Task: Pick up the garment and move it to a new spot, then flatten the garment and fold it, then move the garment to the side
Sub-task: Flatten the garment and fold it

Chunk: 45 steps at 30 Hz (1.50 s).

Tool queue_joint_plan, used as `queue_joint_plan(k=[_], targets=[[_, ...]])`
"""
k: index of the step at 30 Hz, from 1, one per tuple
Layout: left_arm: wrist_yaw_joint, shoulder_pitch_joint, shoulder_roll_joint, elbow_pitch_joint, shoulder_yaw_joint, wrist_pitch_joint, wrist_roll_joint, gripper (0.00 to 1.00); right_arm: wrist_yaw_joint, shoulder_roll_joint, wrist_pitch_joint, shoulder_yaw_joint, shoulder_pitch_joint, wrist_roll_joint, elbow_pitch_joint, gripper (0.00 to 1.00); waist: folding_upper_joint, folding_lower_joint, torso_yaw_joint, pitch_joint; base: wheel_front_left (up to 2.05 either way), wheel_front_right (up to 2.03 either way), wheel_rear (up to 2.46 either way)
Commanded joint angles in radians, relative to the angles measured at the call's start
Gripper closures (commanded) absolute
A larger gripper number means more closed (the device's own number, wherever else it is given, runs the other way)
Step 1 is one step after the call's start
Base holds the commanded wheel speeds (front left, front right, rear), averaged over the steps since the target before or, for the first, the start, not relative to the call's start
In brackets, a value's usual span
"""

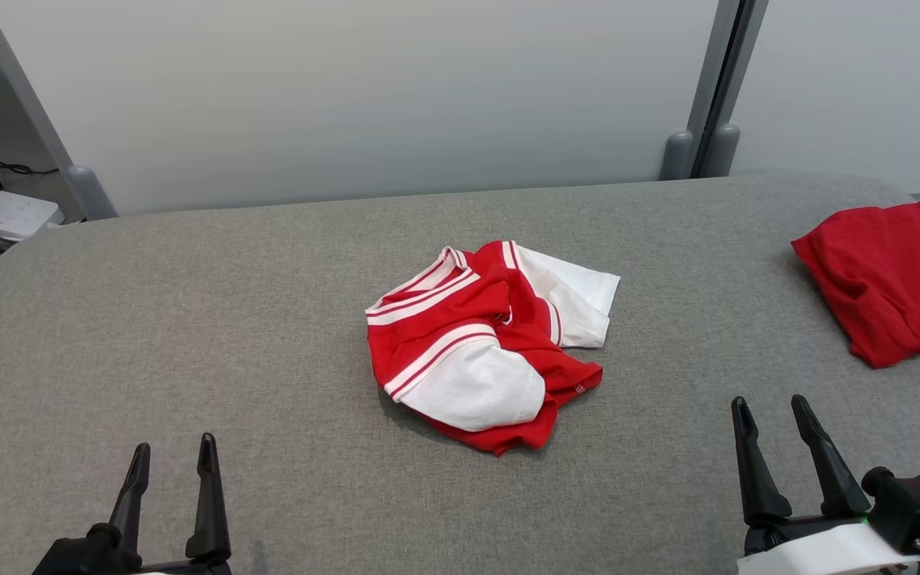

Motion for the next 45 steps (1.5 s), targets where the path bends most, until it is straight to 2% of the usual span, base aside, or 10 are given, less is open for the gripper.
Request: queue_joint_plan(k=[1, 13, 20, 27, 29, 34, 42, 43, 44, 45], targets=[[0.007, -0.056, 0.006, -0.021, 0.029, -0.010, -0.014, 0.00, 0.000, -0.008, -0.006, 0.023, -0.033, 0.006, -0.022, 0.00, 0.0000, 0.0000, 0.001, 0.001, 0.00, 0.00, 0.00], [-0.019, -0.176, 0.006, 0.080, -0.078, -0.010, -0.090, 0.00, 0.000, -0.008, -0.006, 0.037, -0.054, 0.005, -0.027, 0.00, 0.0000, 0.0000, -0.007, 0.036, 0.00, 0.00, 0.00], [-0.033, -0.287, 0.006, 0.236, -0.214, -0.010, -0.133, 0.00, 0.000, -0.008, -0.006, 0.045, -0.081, 0.004, -0.035, 0.00, 0.0000, 0.0000, -0.022, 0.095, 0.00, 0.00, 0.00], [-0.056, -0.411, 0.006, 0.386, -0.362, -0.010, -0.254, 0.00, 0.000, -0.009, -0.006, 0.063, -0.115, 0.007, -0.038, 0.00, 0.0000, 0.0000, -0.041, 0.145, 0.00, 0.00, 0.00], [-0.055, -0.446, 0.006, 0.424, -0.399, -0.008, -0.278, 0.00, 0.000, -0.011, -0.006, 0.068, -0.123, 0.009, -0.039, 0.00, 0.0000, 0.0000, -0.047, 0.155, 0.00, 0.00, 0.00], [0.013, -0.540, 0.006, 0.576, -0.446, -0.004, -0.271, 0.00, 0.000, -0.020, -0.006, 0.082, -0.140, 0.010, -0.037, 0.00, 0.0000, 0.0000, -0.080, 0.166, 0.00, 0.00, 0.00], [0.013, -0.586, 0.006, 0.655, -0.471, -0.006, -0.309, 0.00, 0.000, -0.026, -0.006, 0.086, -0.143, 0.008, -0.036, 0.00, 0.0000, 0.0000, -0.096, 0.170, 0.00, 0.00, 0.00], [0.013, -0.592, 0.006, 0.664, -0.474, -0.006, -0.315, 0.54, 0.000, -0.028, -0.006, 0.088, -0.145, 0.008, -0.035, 0.00, 0.0000, 0.0000, -0.098, 0.170, 0.00, 0.00, 0.00], [0.009, -0.596, 0.006, 0.673, -0.477, -0.006, -0.323, 1.00, 0.000, -0.029, -0.006, 0.091, -0.146, 0.009, -0.035, 0.00, 0.0000, 0.0000, -0.099, 0.170, 0.00, 0.00, 0.00], [0.006, -0.601, 0.006, 0.682, -0.480, -0.007, -0.329, 1.00, 0.000, -0.031, -0.006, 0.094, -0.148, 0.009, -0.035, 0.00, 0.0000, 0.0000, -0.099, 0.170, 0.00, 0.00, 0.00]])
